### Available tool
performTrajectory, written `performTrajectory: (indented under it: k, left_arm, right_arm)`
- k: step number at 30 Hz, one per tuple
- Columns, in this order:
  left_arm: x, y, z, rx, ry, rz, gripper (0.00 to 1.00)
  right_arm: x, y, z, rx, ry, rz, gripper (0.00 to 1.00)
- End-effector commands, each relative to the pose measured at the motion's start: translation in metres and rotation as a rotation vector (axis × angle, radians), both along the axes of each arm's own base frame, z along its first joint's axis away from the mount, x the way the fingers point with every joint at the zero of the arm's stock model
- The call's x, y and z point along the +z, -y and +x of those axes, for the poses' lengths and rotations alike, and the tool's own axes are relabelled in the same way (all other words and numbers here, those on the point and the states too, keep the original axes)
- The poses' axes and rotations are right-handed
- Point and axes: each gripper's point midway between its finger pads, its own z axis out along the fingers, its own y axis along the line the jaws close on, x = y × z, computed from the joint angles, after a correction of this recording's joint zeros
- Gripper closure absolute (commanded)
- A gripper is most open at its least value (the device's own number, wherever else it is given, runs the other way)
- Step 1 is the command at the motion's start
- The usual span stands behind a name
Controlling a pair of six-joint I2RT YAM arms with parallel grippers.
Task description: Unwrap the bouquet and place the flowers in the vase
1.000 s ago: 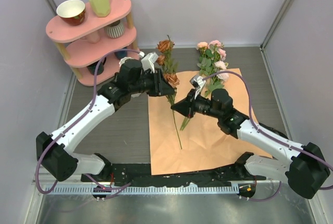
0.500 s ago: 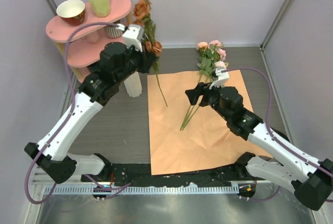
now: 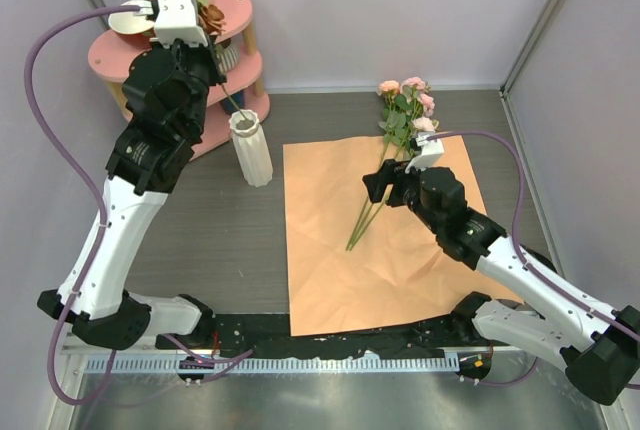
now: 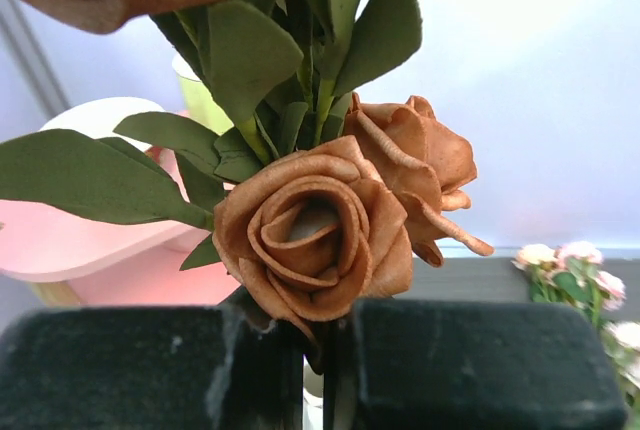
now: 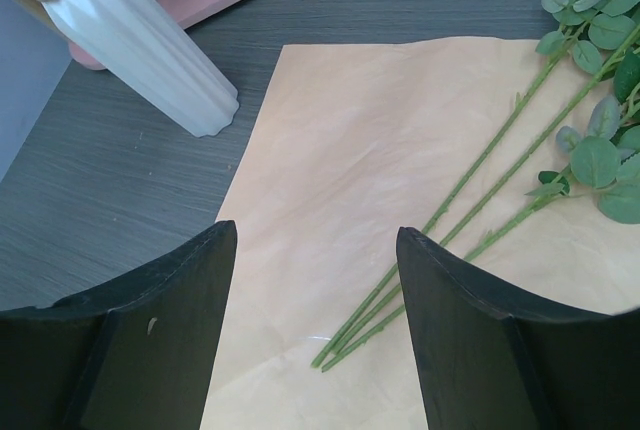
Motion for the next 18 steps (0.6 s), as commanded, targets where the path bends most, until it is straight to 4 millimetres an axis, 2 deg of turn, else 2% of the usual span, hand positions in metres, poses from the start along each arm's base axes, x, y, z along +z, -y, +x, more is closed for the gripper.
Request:
performTrajectory:
  k: [1,3,6,7,9,10,12,13,15,16,18]
  left_arm:
    - [0.017,-0.024,0.009,0.099,0.060,0.018,1.00]
    - [0.015,-0.024,0.014,0.095,0.069,0.018,1.00]
    - [0.003,-0.023,0.024,0.089,0.054,0.018,1.00]
    - [-0.007,-0.020,0.028,0.084,0.041,0.025,1.00]
    - [-0.009,-0.021,0.031,0.088,0.064,0.015,1.00]
    - [-0.024,-0.019,0.037,0.087,0.042,0.024,1.00]
    - [-0.032,-0.018,0.041,0.084,0.038,-0.003,1.00]
    - [-0.046,-0.016,0.045,0.084,0.016,-0.002,1.00]
    - [-0.053,-0.015,0.047,0.085,0.026,-0.008,1.00]
    - [-0.071,-0.015,0.051,0.093,0.003,0.003,1.00]
    - [-0.080,-0.016,0.054,0.109,0.007,-0.004,1.00]
  right_arm:
    - [0.015,0.001,0.003,-0.022,0.039,0.036,0.29]
    - [0.015,0.001,0.003,-0.021,0.037,0.035,0.29]
    - [0.015,0.002,0.002,-0.019,0.040,0.036,0.29]
    - [0.014,0.002,0.002,-0.019,0.040,0.036,0.29]
    - [0.014,0.003,0.002,-0.023,0.042,0.035,0.29]
    - [0.012,0.003,0.001,-0.023,0.039,0.032,0.30]
    - [0.009,0.003,0.002,-0.023,0.032,0.025,0.29]
    - [0.008,0.003,0.001,-0.021,0.030,0.026,0.30]
    - [0.007,0.004,0.001,-0.024,0.027,0.026,0.29]
    - [0.005,0.003,0.001,-0.023,0.022,0.027,0.30]
    - [0.002,0.002,0.002,-0.018,0.015,0.026,0.29]
